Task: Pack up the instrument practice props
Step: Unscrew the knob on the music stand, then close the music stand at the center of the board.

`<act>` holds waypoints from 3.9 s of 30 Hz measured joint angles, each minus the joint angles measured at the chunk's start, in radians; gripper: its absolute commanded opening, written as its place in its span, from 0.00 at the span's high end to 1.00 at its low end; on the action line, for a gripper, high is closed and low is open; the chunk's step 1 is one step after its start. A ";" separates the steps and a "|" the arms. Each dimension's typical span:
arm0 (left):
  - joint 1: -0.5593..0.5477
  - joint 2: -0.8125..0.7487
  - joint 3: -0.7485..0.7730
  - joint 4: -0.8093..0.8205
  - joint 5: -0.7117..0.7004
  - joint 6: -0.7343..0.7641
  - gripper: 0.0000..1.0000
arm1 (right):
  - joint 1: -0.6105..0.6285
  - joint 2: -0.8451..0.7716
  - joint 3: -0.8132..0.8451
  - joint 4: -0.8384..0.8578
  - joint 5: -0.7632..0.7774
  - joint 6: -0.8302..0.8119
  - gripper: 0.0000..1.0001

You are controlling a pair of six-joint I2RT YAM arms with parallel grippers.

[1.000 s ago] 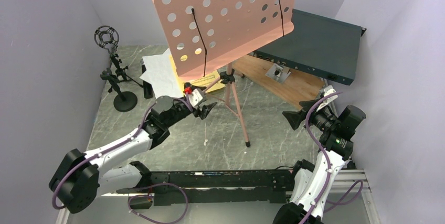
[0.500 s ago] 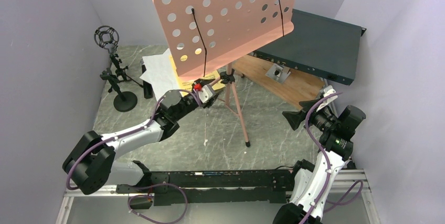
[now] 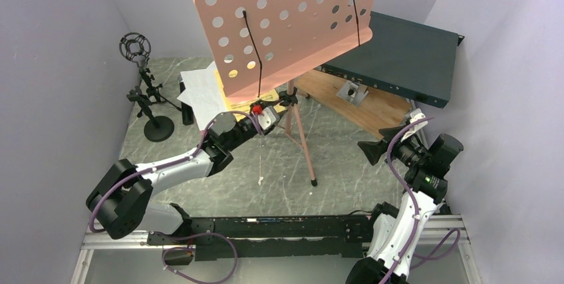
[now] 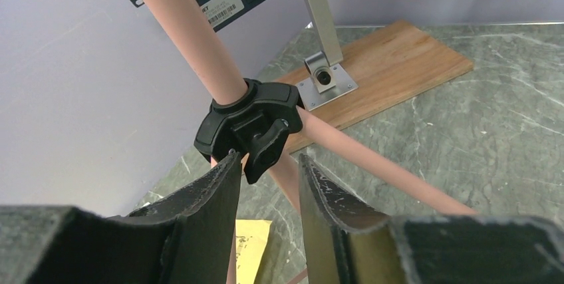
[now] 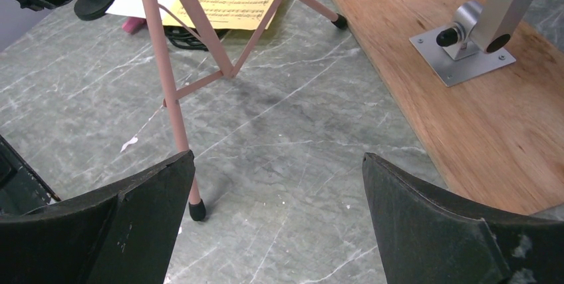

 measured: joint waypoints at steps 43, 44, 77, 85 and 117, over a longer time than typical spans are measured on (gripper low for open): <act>-0.023 -0.142 0.084 -0.444 -0.329 -1.488 0.44 | 0.000 0.000 0.000 0.000 -0.002 0.000 0.00; -0.021 -0.142 0.091 -0.451 -0.323 -1.485 0.42 | 0.000 0.000 0.000 0.000 -0.002 0.000 0.00; 0.156 -0.412 -0.013 -0.757 0.057 -0.525 0.00 | 0.076 0.116 0.071 -0.162 -0.037 -0.140 0.01; 0.288 -0.345 -0.063 -0.599 0.072 -0.443 0.01 | 0.464 0.264 0.208 -0.222 0.089 -0.191 0.01; 0.341 0.057 0.098 -0.406 0.381 -0.441 0.82 | 1.076 0.533 0.013 0.698 0.515 0.195 0.74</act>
